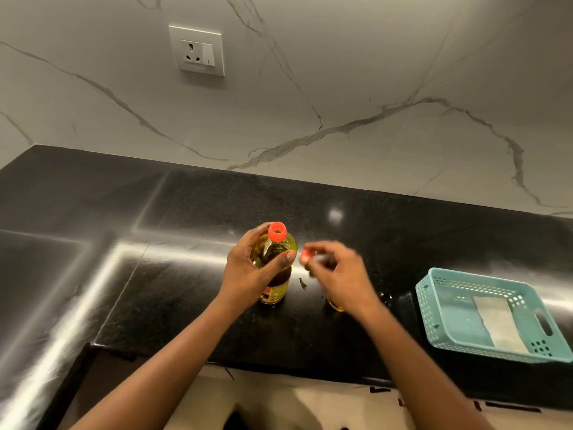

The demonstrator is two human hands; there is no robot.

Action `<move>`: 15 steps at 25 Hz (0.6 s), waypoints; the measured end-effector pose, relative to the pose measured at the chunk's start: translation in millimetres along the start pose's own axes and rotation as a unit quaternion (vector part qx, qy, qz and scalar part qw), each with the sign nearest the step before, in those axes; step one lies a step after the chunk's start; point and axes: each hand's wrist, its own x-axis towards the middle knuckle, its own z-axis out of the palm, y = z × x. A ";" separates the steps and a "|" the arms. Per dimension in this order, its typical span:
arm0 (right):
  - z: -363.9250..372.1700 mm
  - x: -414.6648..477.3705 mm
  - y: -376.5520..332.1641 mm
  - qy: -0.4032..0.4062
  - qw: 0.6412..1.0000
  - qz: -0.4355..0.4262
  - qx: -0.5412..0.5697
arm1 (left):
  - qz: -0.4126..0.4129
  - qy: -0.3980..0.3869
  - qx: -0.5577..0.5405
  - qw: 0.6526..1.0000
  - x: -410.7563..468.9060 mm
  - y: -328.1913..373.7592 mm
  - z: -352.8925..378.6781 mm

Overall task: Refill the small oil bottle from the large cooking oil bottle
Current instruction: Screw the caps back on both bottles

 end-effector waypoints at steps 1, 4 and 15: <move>-17.3 8.6 -24.8 -0.003 0.999 -0.042 0.008 | 0.004 0.001 0.002 1.000 0.1 -0.4 0.4; -43.7 32.5 -87.4 -0.070 0.978 -0.178 -0.078 | 0.004 -0.003 -0.010 1.000 1.0 -0.2 0.4; -21.7 61.9 -152.8 -0.228 0.850 -0.225 -0.418 | -0.016 -0.004 -0.009 1.000 0.3 4.2 -2.0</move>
